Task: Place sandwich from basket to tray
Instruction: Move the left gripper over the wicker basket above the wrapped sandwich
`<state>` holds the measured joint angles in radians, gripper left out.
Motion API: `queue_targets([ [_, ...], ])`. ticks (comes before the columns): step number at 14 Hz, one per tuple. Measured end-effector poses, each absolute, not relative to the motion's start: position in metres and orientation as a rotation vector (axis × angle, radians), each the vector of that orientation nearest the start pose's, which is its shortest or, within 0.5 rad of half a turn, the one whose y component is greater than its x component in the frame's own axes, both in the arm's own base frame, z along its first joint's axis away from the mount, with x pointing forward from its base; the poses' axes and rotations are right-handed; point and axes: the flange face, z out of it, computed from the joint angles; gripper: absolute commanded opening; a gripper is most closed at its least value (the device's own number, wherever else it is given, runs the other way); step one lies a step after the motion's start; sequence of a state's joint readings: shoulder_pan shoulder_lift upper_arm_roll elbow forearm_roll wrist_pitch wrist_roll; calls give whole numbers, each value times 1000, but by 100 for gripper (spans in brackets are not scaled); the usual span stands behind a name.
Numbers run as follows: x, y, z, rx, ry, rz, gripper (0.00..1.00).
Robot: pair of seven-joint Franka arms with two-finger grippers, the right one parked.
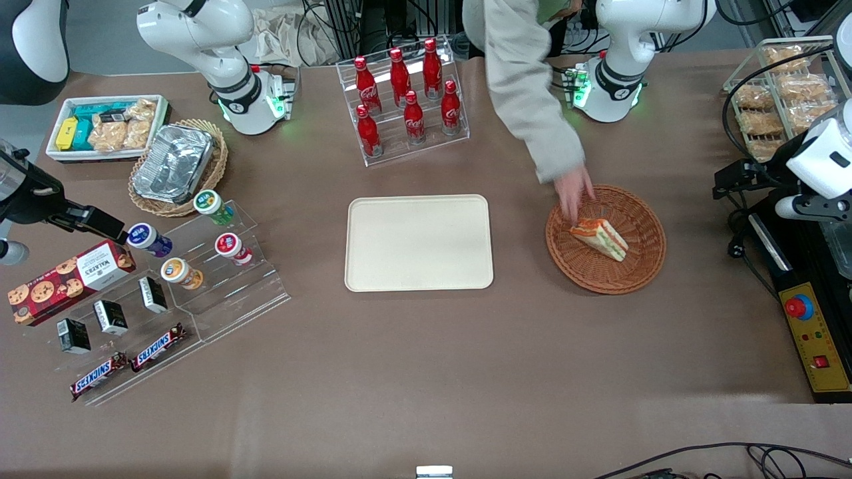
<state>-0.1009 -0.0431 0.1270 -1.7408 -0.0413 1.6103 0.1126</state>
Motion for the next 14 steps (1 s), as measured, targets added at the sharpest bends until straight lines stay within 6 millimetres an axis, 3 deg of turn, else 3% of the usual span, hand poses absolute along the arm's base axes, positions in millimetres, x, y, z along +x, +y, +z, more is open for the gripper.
queue_targets([
  [6,537,10,567,-3162,134,161,99],
  [10,527,10,535,-3151,108,262,99],
  [14,499,3,488,-3196,-92,87,99],
])
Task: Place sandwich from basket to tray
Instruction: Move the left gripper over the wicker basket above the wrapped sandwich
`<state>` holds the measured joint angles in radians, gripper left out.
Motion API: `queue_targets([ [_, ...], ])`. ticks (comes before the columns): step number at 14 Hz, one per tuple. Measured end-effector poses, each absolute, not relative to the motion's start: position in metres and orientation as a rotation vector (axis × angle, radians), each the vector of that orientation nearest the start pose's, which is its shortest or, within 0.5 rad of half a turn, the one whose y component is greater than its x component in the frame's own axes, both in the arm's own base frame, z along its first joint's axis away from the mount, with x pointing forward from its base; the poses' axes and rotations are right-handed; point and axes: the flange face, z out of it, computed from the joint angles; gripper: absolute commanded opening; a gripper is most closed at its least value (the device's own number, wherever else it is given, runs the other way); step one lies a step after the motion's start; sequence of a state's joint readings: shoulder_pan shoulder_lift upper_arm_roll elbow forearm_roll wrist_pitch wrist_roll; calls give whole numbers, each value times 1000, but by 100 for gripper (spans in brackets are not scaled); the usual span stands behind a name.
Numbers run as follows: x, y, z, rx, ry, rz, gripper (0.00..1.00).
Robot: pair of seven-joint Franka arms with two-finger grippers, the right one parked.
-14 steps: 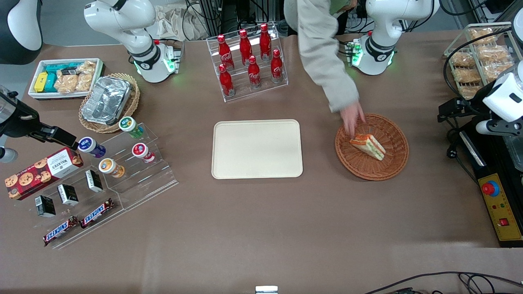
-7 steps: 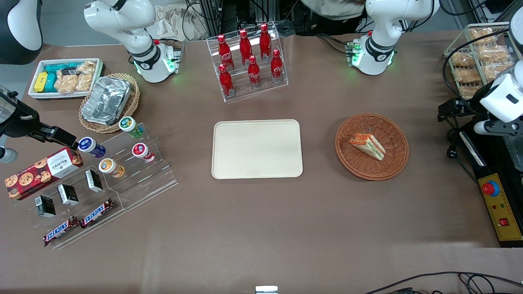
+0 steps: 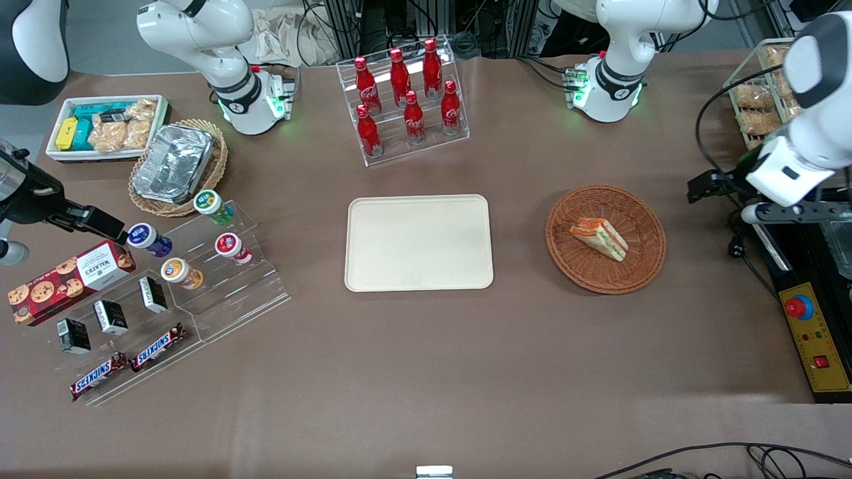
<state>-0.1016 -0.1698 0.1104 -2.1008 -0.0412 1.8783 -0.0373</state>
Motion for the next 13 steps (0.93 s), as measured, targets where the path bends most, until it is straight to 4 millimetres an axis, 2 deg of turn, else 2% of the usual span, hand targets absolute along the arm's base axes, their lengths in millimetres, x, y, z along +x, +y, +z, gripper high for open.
queue_targets([
  [2,474,-9,460,-3194,-202,24,99],
  [4,460,-28,442,-3172,-352,13,99],
  [6,456,-44,432,-3137,-518,25,99],
  [10,457,-64,415,-3071,-731,71,99],
  [13,463,-86,388,-2998,-905,111,99],
])
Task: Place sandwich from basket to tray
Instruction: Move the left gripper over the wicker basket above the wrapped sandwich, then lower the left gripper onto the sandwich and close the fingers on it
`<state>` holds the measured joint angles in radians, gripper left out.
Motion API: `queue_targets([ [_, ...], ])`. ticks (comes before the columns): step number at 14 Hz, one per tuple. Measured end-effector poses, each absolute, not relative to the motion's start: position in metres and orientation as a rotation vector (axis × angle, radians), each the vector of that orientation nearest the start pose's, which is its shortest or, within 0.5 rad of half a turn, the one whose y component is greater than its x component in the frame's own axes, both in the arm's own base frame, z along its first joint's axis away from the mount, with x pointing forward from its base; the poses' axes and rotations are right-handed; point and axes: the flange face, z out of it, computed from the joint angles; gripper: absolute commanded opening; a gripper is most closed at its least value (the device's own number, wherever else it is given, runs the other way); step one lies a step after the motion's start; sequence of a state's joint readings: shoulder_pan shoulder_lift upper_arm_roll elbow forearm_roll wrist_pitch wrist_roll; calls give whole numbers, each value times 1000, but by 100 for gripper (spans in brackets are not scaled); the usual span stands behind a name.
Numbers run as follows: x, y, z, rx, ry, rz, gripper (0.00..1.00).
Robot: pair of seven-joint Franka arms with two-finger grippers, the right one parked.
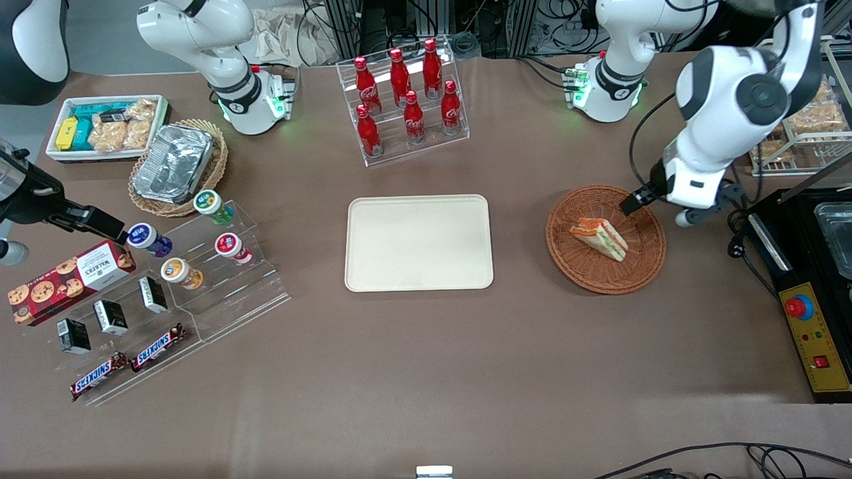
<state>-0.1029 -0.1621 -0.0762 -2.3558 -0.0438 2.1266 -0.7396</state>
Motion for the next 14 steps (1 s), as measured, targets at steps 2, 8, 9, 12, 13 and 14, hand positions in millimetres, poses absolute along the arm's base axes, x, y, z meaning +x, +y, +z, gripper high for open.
queue_targets([
  [2,468,-99,365,-2956,-966,163,99],
  [8,482,-106,307,-2872,-1083,191,99],
  [9,483,-109,300,-2846,-1106,172,99],
  [12,482,-122,279,-2779,-1162,136,99],
  [13,482,-125,273,-2762,-1171,130,99],
  [14,481,-127,268,-2747,-1181,127,99],
])
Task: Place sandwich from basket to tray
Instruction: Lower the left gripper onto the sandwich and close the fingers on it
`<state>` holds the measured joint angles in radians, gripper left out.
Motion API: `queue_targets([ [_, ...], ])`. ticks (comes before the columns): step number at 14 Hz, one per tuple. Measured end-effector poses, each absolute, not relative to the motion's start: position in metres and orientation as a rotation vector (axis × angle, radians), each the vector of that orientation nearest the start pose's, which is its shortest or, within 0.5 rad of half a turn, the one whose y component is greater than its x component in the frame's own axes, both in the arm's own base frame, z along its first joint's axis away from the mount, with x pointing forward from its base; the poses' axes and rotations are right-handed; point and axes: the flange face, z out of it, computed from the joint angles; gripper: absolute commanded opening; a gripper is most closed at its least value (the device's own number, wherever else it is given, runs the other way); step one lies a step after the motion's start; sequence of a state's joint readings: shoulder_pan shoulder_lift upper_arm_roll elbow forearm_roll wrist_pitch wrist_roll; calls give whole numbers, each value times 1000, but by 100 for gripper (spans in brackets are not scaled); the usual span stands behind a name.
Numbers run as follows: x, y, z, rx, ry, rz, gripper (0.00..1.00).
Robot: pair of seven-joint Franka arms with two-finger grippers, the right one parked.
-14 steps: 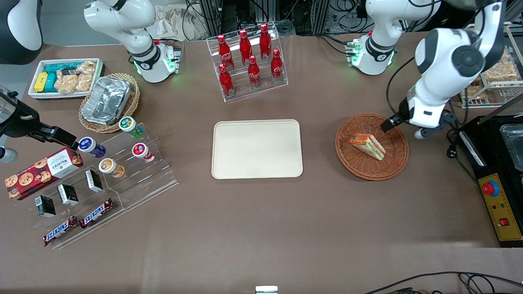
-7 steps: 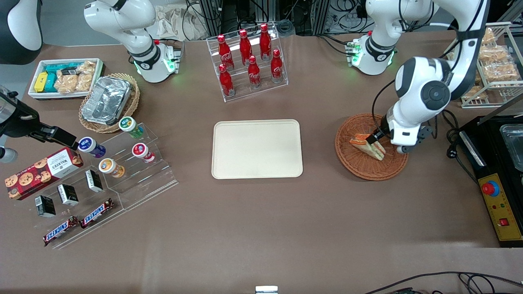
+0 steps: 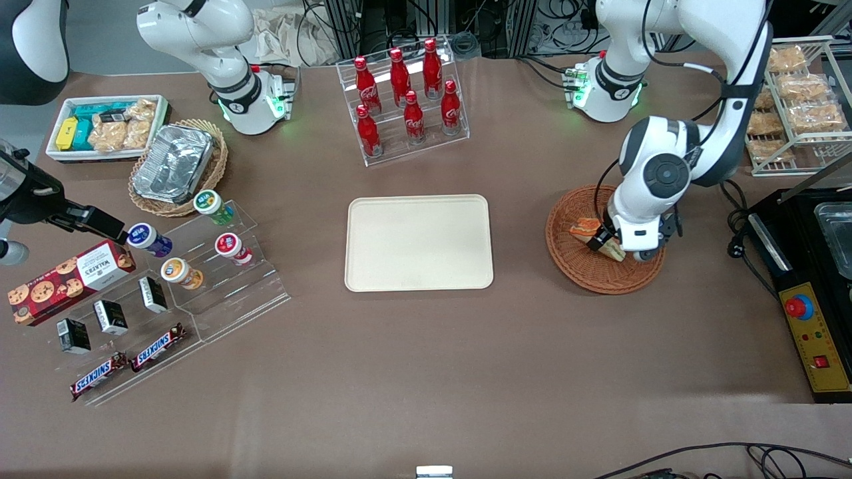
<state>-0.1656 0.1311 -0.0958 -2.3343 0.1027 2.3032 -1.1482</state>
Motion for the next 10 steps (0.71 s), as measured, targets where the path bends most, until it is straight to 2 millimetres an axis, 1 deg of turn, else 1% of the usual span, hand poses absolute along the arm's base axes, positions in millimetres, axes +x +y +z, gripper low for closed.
queue_targets([
  [2,480,-128,264,-2728,-1192,124,99],
  [5,480,-127,261,-2718,-1189,120,88],
  [9,478,-132,260,-2710,-1196,118,88],
  [10,477,-134,259,-2706,-1202,117,81],
])
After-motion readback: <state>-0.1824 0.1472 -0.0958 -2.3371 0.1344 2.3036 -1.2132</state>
